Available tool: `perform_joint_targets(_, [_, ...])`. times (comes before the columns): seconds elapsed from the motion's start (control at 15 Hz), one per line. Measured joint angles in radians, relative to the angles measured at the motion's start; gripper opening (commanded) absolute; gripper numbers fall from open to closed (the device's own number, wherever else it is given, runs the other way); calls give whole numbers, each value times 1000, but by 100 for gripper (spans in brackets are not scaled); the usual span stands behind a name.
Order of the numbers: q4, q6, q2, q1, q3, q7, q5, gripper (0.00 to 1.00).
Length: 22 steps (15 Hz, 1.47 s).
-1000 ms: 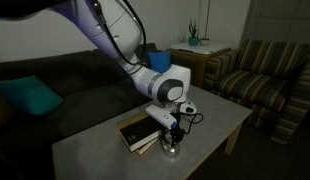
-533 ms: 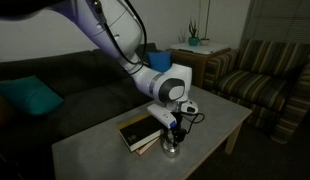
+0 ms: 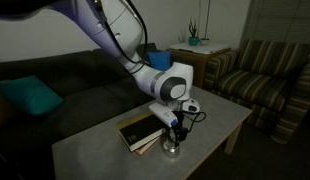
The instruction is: Put the silver lid on top of the silver tin
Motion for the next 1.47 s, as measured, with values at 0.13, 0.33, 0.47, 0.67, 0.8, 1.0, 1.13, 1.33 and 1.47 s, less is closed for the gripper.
perform_joint_targets(0.13, [2, -1, 0, 0, 0, -1, 0, 44])
perform_joint_targets(0.33, [4, -12, 0, 0, 0, -16, 0, 44])
perform_joint_targets(0.47, [13, -16, 0, 1, -4, -26, -3, 44])
perform_joint_targets(0.67, [10, 71, -17, 20, -48, 21, -15, 44])
perform_joint_targets(0.8, [-46, 196, -56, 46, -94, 80, -18, 44])
perform_joint_targets(1.0, [-172, 329, -130, 90, -141, 161, -17, 44])
perform_joint_targets(1.13, [-260, 368, -178, 111, -147, 193, -17, 44])
perform_joint_targets(1.33, [-394, 421, -240, 139, -147, 225, -16, 44])
perform_joint_targets(1.47, [-469, 469, -269, 153, -147, 234, 0, 44])
